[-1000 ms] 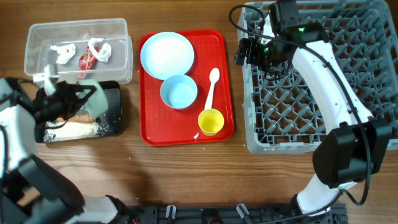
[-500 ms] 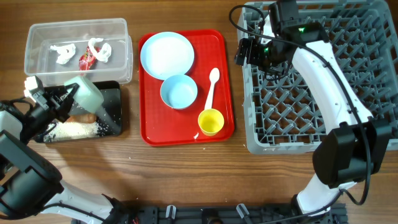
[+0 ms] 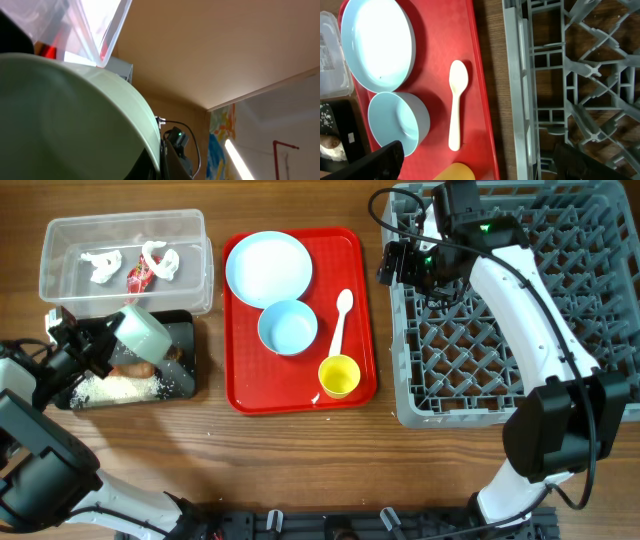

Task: Sort waste into correct bins and load items into the dishwasher rack
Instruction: 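Tip the green bowl over the black tray to empty its food, then return the green bowl to the red tray and reach toward the yellow cup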

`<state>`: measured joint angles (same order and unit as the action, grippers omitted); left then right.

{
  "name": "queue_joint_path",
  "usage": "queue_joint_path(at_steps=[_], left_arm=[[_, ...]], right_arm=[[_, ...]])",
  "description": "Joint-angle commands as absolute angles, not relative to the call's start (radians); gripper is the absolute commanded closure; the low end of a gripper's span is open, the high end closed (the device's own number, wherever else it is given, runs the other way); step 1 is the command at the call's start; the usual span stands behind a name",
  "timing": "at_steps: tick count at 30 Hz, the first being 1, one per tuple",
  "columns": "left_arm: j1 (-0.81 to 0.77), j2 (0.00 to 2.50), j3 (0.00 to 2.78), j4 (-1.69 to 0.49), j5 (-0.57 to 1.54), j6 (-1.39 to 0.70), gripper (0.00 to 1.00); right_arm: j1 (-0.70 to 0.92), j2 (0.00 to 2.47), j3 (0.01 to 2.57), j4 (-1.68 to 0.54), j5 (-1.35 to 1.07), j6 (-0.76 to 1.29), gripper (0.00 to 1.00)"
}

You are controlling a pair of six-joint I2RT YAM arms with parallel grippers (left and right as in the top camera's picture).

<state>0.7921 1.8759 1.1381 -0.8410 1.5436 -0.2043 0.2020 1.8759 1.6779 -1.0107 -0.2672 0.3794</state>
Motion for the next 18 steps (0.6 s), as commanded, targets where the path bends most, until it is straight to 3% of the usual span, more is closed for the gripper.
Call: queue_joint_path(at_steps=[1,8,13,18], left_arm=[[0.789,1.872,1.144,-0.819,1.577,-0.239,0.96],[0.696,1.711,1.159,-0.811,1.541,-0.159,0.96],[0.467,1.507,1.159,-0.828,1.139,-0.165,0.96],[0.119,1.415,1.159,-0.91,0.553,-0.256,0.96]], right_arm=[[0.205,1.885,1.677,-1.018,-0.254,0.366,0.03],[0.205,1.885,1.677,-1.02,-0.254,0.366,0.03],[0.205,1.885,1.677,-1.018,-0.254,0.367,0.03],[0.205,1.885,1.677,-1.018,-0.254,0.366,0.03]])
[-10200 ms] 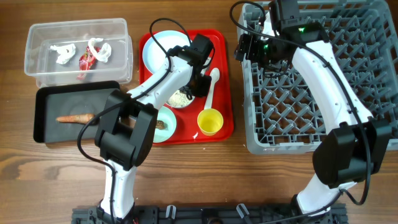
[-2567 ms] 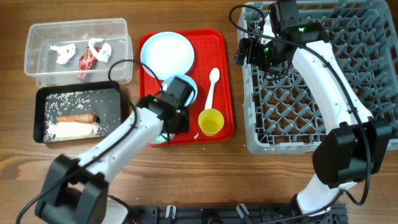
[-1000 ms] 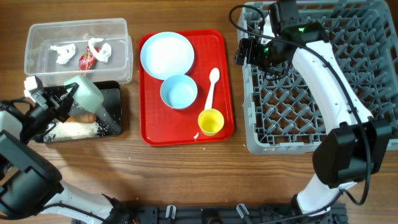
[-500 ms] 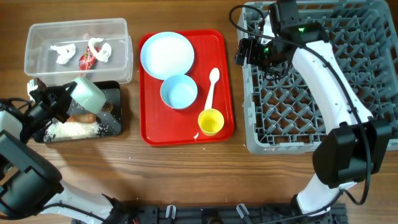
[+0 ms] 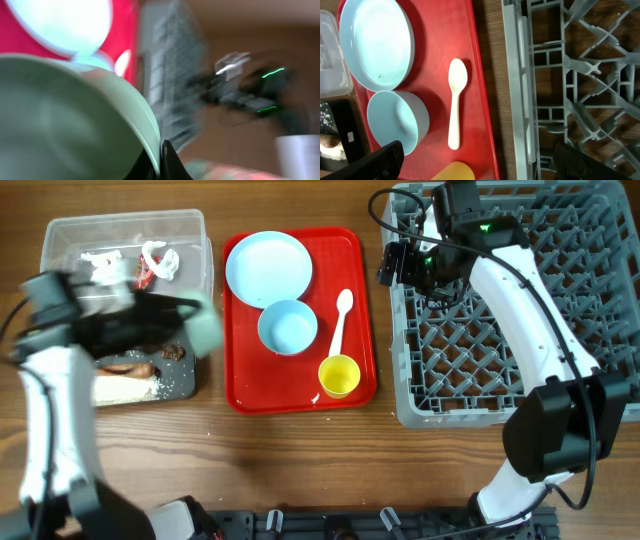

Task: Sort waste into correct bins and load items into the dishwasher rack
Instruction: 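Return the green bowl to the red tray and reach toward the yellow cup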

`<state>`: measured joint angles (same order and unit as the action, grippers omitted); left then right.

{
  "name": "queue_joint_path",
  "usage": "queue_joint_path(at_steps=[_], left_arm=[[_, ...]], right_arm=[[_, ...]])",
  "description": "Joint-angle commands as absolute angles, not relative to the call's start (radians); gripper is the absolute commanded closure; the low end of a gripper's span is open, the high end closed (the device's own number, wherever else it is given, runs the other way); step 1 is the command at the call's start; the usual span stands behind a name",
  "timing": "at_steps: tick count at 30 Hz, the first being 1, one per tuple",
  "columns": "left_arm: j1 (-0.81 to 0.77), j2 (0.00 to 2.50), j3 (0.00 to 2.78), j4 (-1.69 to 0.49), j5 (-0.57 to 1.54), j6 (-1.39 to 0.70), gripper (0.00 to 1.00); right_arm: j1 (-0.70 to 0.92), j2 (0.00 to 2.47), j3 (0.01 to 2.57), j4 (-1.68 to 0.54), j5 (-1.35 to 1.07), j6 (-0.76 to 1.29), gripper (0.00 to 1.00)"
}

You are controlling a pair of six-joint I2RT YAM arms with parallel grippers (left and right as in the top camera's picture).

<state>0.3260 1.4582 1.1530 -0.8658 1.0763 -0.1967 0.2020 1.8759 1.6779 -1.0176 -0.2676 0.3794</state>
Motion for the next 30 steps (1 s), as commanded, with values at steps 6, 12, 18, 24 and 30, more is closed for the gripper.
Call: queue_joint_path(at_steps=[6,12,18,24,30], left_arm=[[-0.279,1.479,1.132,-0.952,0.09,-0.387,0.96],[-0.496,1.613,1.126,-0.9,-0.062,-0.48,0.96],[-0.585,1.719,1.126,-0.81,-0.062,-0.48,0.96],[-0.611,1.742,1.126,-0.837,-0.062,-0.48,0.95],[-0.603,1.735,1.132,-0.849,-0.062,-0.48,0.59]], right_arm=[[0.205,1.885,1.677,-1.01,-0.254,0.366,0.02],[0.205,1.885,1.677,-1.01,-0.254,0.366,0.03],[0.205,1.885,1.677,-1.016,-0.254,0.366,0.02],[0.205,1.885,1.677,-1.017,-0.253,0.366,0.02],[0.205,1.885,1.677,-1.017,-0.253,0.366,0.02]])
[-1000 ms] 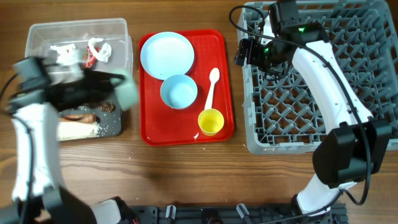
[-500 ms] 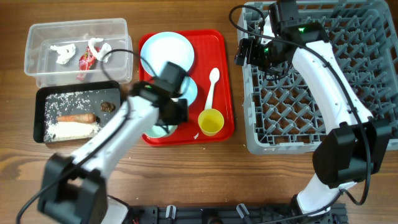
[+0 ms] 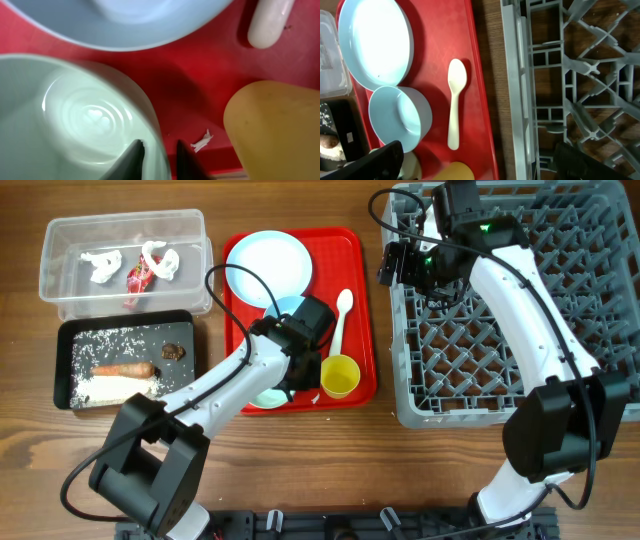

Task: Sort waste into correct bins and load items into the dishwasher rack
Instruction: 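Return the green bowl to the red tray and reach toward the yellow cup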

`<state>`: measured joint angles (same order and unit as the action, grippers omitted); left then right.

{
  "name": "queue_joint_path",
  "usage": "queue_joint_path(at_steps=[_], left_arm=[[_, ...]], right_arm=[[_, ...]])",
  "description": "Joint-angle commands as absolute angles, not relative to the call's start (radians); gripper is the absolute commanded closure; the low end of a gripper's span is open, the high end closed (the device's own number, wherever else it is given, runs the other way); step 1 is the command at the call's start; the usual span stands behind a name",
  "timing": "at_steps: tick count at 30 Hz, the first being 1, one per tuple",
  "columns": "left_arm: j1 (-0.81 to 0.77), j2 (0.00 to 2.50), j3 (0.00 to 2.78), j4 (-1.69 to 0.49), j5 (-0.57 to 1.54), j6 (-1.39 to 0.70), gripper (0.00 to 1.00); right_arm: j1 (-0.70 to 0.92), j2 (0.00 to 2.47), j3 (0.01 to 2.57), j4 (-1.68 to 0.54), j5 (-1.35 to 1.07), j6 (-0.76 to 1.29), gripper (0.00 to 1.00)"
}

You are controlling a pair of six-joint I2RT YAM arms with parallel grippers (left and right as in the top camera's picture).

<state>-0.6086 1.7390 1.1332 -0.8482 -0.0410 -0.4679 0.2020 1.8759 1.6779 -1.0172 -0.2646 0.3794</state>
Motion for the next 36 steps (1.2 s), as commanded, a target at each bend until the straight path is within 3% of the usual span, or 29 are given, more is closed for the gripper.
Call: queue_joint_path(at_steps=[1,5,13,24,27,31,34,36], left_arm=[[-0.595,1.732,1.145,-0.855,-0.062,-0.48,0.54],[-0.553,1.724,1.237,-0.905,-0.057,-0.479,0.48],[-0.538,1.716,1.361,-0.911,0.139,-0.394,0.47],[-0.625,1.803,1.359,-0.952,0.119,-0.344,0.5],[-0.627,1.832,1.359,-0.956,0.119,-0.344,0.56],[-0.627,1.85,1.359,-0.952,0.119,-0.344,0.81],[-0.627,1.85,1.36,-0.944,0.12,-0.345,0.93],[-0.627,1.85,1.36,-0.944,0.134,-0.348,0.96]], right_arm=[[0.205,1.885,1.677,-1.017,-0.253,0.366,0.02],[0.205,1.885,1.677,-1.016,-0.253,0.365,0.02],[0.205,1.885,1.677,-1.015,-0.253,0.366,0.02],[0.205,1.885,1.677,-1.015,-0.254,0.366,0.02],[0.205,1.885,1.677,-1.015,-0.253,0.366,0.02],[0.205,1.885,1.677,-1.015,-0.254,0.366,0.02],[0.205,1.885,1.677,-1.015,-0.253,0.366,0.02],[0.205,1.885,1.677,-1.015,-0.253,0.366,0.02]])
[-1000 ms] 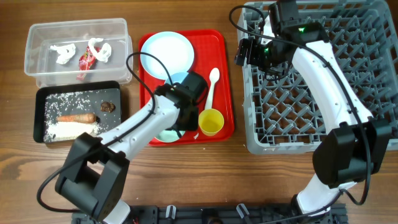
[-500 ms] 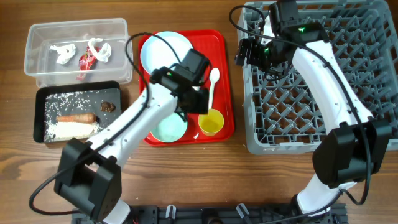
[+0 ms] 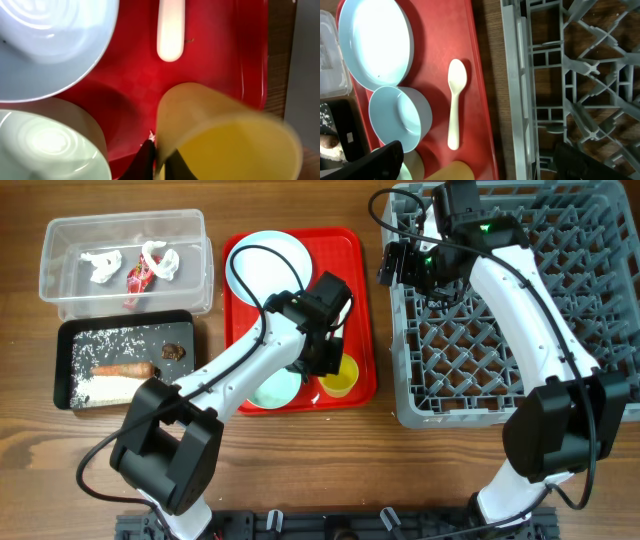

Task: Sort waste into correct bins and load items into the dishwasher rack
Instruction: 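Return the green bowl to the red tray and reach toward the yellow cup, then lift the yellow cup with the left gripper toward the right gripper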

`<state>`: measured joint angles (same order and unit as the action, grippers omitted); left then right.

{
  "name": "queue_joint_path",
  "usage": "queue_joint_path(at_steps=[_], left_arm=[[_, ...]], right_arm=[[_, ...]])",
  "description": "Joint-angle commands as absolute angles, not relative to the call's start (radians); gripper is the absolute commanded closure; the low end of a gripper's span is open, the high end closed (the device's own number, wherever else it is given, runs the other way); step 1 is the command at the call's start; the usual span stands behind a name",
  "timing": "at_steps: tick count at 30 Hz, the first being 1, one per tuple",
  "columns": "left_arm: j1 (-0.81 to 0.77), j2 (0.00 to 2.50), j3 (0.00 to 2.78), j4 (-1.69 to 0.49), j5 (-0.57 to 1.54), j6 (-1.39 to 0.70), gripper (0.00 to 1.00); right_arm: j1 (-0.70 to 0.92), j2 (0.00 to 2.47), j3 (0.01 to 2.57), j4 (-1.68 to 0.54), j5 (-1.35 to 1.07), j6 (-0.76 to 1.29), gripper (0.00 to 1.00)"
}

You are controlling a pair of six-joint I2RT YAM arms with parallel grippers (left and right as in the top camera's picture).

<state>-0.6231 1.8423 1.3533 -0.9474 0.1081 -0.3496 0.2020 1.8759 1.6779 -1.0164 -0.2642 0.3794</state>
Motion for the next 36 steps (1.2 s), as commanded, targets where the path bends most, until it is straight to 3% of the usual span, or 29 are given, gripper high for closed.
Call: queue_joint_path(at_steps=[1,10,19,26,36], left_arm=[[-0.627,1.85,1.36,-0.942,0.151,-0.348,0.96],[-0.526,1.8,1.383,-0.928,0.462,-0.342,0.96],[-0.216,1.715,1.383,-0.854,0.962,-0.295,0.96],[-0.057,1.715,1.383,-0.641,1.402,-0.313,0.96],[-0.023,1.715,1.383,-0.499,1.549,-0.382,0.96]], right_arm=[[0.205,1.885,1.677,-1.015,-0.254,0.366,0.02],[0.204,1.885,1.677,-1.029,-0.345,0.347,0.02],[0.106,1.885,1.677,-0.908,-0.891,0.171,0.02],[0.079,1.885,1.677,-0.709,-1.334,0.105,0.02],[0.181,1.885,1.677,-0.544,-1.425,0.108,0.02]])
